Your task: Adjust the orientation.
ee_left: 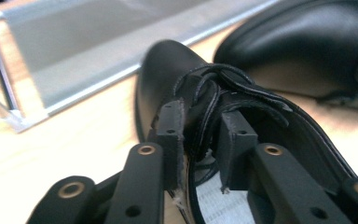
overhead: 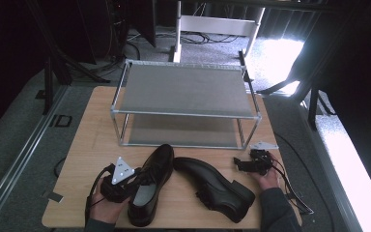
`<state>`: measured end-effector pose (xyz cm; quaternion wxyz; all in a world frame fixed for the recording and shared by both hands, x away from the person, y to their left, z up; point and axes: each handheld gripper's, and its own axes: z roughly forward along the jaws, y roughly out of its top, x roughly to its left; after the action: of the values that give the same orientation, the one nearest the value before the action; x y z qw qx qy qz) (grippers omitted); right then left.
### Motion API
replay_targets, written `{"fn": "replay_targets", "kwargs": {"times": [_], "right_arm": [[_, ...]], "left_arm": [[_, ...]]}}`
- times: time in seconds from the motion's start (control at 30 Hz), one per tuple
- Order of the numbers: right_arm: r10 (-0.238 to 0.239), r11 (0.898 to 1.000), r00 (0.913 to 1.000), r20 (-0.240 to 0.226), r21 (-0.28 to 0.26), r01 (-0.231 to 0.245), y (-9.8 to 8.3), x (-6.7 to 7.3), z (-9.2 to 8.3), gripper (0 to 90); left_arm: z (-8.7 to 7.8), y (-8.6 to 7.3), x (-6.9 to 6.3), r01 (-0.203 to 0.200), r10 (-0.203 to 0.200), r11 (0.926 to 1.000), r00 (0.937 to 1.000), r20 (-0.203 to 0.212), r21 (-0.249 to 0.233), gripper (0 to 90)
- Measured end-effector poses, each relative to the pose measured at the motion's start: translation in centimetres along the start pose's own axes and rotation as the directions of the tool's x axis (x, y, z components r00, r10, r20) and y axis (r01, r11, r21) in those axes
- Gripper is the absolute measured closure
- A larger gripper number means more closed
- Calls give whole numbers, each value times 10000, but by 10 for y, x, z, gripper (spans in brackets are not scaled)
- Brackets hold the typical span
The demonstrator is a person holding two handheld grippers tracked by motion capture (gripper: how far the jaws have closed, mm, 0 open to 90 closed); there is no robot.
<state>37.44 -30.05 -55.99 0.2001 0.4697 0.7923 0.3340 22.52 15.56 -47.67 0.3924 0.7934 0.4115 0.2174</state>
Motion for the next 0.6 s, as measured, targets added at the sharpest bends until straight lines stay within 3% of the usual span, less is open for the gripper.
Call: {"fn": "replay_targets", "kwargs": {"times": [0.3, 0.33, 0.37, 0.43, 0.6], "right_arm": [[4, 10000, 10000, 0, 3, -4, 0, 0, 0, 119], [-1, 10000, 10000, -3, -1, 1, 0, 0, 0, 119], [-1, 10000, 10000, -3, -1, 1, 0, 0, 0, 119], [-3, 10000, 10000, -4, -3, 3, 0, 0, 0, 119], [2, 10000, 10000, -2, 2, -2, 0, 0, 0, 119]], "left_arm": [[-9, 4, 10, 310, -369, 9970, 9959, -829, -710, 835], [-12, 7, 12, 276, -365, 9964, 9932, -1103, -805, 836], [-12, 7, 12, 276, -365, 9964, 9932, -1103, -805, 837], [-13, 11, 17, 121, -266, 9960, 9862, -1632, -889, 836], [-6, 7, 22, 128, -269, 9975, 9780, -2070, -692, 835]]}}
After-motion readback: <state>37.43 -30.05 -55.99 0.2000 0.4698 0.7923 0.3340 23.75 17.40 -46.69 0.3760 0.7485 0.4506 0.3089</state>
